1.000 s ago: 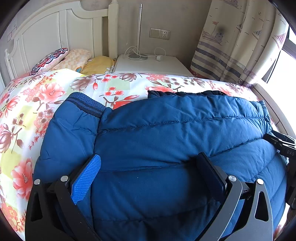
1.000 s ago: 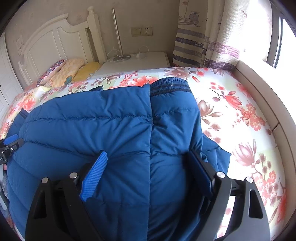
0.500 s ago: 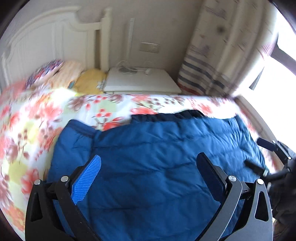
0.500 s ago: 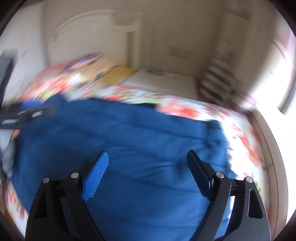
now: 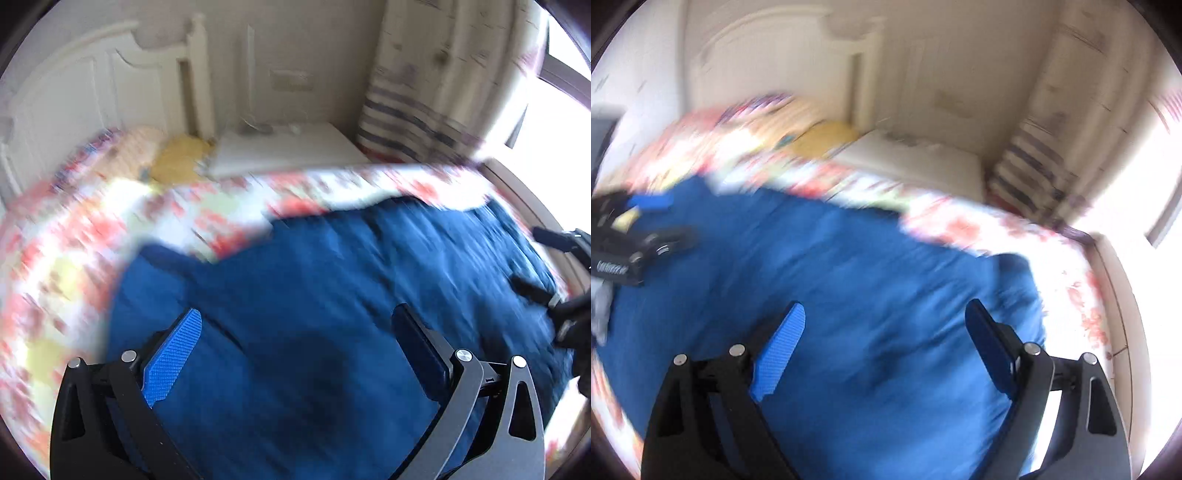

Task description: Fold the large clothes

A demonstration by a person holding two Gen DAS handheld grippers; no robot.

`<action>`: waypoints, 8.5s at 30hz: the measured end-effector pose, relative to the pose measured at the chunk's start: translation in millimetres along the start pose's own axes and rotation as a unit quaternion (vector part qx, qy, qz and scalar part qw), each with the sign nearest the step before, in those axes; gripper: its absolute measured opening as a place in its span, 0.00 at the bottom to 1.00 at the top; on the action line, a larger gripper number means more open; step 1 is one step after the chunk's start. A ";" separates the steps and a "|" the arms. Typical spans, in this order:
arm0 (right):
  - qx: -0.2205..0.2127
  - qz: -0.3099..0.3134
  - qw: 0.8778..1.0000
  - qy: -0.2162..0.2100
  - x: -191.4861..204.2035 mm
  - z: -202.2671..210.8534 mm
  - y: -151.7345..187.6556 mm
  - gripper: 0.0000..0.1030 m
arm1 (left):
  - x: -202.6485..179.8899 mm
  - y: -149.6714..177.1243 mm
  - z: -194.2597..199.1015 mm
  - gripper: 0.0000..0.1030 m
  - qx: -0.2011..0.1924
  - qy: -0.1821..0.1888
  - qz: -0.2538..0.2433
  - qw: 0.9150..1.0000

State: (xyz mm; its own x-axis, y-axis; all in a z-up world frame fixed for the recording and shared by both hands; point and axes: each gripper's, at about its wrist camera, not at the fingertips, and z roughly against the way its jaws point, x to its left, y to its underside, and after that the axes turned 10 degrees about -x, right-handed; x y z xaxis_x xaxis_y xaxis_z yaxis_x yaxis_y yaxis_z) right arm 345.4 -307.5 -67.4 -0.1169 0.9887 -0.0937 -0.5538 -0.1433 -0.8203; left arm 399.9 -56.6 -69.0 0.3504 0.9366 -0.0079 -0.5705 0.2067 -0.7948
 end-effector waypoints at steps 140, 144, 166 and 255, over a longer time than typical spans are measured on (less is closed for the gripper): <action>-0.067 -0.460 0.882 -0.081 -71.8 64.8 162.8 0.38 | -22.8 63.9 5.7 0.96 -0.004 -0.022 0.004 1.000; -0.144 -0.357 0.921 -0.062 -46.4 100.3 125.3 0.31 | -14.0 62.1 17.9 0.96 -0.012 -0.001 0.032 0.999; -0.132 0.515 0.847 0.008 383.0 76.4 111.5 0.62 | 158.4 29.0 242.1 0.96 -0.161 0.006 0.126 0.979; -0.125 -0.107 0.982 -0.095 129.6 205.1 54.8 0.98 | 8.6 116.7 236.4 0.96 -0.115 -0.176 0.008 0.978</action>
State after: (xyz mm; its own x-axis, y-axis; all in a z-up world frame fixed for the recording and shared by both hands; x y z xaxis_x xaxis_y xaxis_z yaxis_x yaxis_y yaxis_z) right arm 130.8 -196.3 -8.8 -0.1847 0.9656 0.1828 -0.3661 0.1050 -0.9246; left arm 160.8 42.5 -18.3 0.0423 0.9869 0.1558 -0.3768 0.1602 -0.9123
